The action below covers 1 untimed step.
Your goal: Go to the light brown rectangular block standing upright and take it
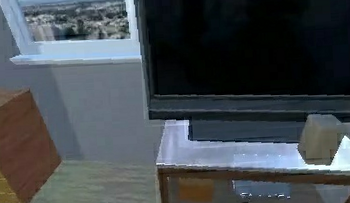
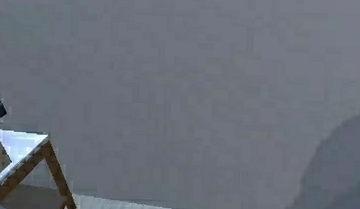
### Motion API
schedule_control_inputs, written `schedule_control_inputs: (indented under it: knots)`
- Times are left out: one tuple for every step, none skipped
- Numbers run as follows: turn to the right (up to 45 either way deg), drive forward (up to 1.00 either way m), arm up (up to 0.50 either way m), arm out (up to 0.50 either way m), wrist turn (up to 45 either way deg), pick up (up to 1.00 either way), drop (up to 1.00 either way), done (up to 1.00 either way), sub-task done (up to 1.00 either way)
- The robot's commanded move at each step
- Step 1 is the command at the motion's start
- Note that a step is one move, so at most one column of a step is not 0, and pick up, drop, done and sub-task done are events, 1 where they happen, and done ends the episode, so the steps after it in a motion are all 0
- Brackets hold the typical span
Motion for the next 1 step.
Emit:
schedule_control_inputs:
  knots:
    - [45.0, 0.0, 0.0, 0.0, 0.0, 0.0, 0.0, 0.0, 0.0]
